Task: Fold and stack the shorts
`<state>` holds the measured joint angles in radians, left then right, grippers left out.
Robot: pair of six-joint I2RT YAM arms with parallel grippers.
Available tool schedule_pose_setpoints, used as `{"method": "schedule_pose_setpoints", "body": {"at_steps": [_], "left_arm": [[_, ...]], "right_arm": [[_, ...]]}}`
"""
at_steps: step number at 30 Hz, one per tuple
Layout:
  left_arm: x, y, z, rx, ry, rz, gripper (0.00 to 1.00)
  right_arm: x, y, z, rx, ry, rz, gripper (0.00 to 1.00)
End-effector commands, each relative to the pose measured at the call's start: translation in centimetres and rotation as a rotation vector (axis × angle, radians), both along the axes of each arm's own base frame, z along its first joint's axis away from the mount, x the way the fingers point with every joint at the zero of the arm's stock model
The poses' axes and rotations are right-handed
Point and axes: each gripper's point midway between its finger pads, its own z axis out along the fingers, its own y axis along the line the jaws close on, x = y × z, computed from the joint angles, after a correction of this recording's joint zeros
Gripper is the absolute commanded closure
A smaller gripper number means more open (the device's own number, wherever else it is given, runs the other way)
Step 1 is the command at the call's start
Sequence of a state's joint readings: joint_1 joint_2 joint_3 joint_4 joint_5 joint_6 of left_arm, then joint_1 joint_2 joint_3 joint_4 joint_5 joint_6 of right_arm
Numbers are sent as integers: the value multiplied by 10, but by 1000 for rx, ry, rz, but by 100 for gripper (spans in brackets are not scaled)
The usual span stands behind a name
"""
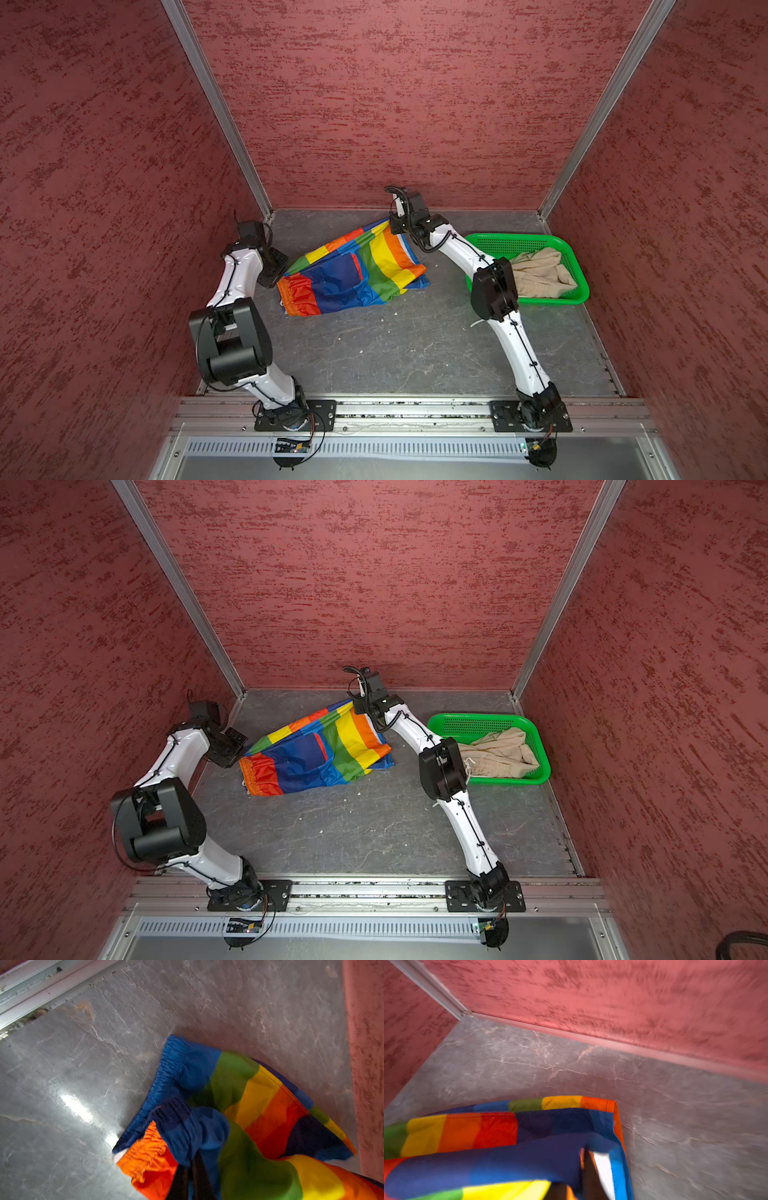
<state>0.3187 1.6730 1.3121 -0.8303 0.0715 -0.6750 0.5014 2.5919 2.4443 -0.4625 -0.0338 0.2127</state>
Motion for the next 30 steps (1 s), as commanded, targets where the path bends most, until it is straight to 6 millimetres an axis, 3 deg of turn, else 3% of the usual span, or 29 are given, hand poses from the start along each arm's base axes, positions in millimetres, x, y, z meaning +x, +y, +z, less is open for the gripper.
{"method": "schedule_pose_setpoints", "body": {"at_steps": [1, 3, 6, 11, 14, 18, 20, 23, 26, 28, 30], "left_arm": [[13, 27, 3, 73, -14, 53, 50], [21, 34, 8, 82, -26, 66, 34], [28, 42, 28, 111, -54, 78, 22], [24, 41, 69, 169, -116, 63, 19], [9, 24, 73, 189, -107, 15, 22], [-11, -14, 54, 160, -106, -70, 33], [-20, -32, 35, 135, -87, -105, 36], [-27, -46, 5, 87, -40, -124, 38], [-28, -48, -20, 58, 3, -122, 40], [-24, -47, -31, 49, 21, -120, 42], [-19, -45, -39, 35, 33, -115, 42]], "right_arm": [[19, -10, 32, 88, -32, -19, 40], [22, -12, 36, 107, -42, -20, 33], [15, -21, 38, 61, -38, -32, 30], [-27, -46, 23, -8, 83, -58, 29], [-67, -55, 14, 38, 141, -41, 29], [-110, -60, -1, 93, 211, -12, 28], [-126, -58, -11, 105, 250, 14, 29], [-142, -52, -27, 101, 301, 45, 34], [-153, -49, -44, 105, 344, 62, 39], [-158, -49, -51, 109, 357, 63, 46], [-162, -51, -58, 110, 369, 59, 64]]}}
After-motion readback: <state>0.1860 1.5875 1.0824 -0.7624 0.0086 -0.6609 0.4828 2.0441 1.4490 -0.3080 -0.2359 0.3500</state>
